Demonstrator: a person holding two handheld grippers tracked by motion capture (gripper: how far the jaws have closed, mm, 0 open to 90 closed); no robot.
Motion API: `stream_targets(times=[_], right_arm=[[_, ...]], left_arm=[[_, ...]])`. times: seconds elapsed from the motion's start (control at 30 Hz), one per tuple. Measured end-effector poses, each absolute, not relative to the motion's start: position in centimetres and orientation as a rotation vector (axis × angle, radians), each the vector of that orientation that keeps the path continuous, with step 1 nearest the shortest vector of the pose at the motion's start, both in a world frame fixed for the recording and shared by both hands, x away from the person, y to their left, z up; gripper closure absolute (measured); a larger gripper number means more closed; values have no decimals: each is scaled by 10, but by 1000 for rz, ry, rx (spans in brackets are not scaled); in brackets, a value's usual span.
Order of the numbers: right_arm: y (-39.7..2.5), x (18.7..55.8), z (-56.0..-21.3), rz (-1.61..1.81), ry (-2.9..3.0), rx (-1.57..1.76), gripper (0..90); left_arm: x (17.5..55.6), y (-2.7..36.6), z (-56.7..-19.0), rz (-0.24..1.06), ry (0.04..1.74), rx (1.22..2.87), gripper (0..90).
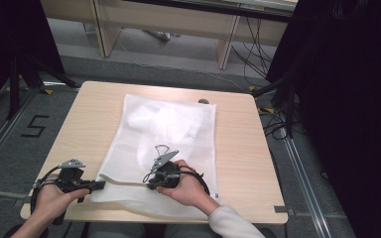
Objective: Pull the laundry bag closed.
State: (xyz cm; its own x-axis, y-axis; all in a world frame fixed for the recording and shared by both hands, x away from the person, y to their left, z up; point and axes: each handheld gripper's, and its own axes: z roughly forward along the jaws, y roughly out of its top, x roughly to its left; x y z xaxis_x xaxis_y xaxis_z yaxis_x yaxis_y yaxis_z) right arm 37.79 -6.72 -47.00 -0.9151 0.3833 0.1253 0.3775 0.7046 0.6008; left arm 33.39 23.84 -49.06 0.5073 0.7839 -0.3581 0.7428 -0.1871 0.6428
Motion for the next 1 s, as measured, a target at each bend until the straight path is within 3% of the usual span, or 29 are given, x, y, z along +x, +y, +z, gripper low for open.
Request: stream_targets(times=[1.0], right_arm=[[-79, 379, -470, 1004, 2884, 644, 825]], left_arm=[[334, 239, -491, 62, 1254, 1951, 853]])
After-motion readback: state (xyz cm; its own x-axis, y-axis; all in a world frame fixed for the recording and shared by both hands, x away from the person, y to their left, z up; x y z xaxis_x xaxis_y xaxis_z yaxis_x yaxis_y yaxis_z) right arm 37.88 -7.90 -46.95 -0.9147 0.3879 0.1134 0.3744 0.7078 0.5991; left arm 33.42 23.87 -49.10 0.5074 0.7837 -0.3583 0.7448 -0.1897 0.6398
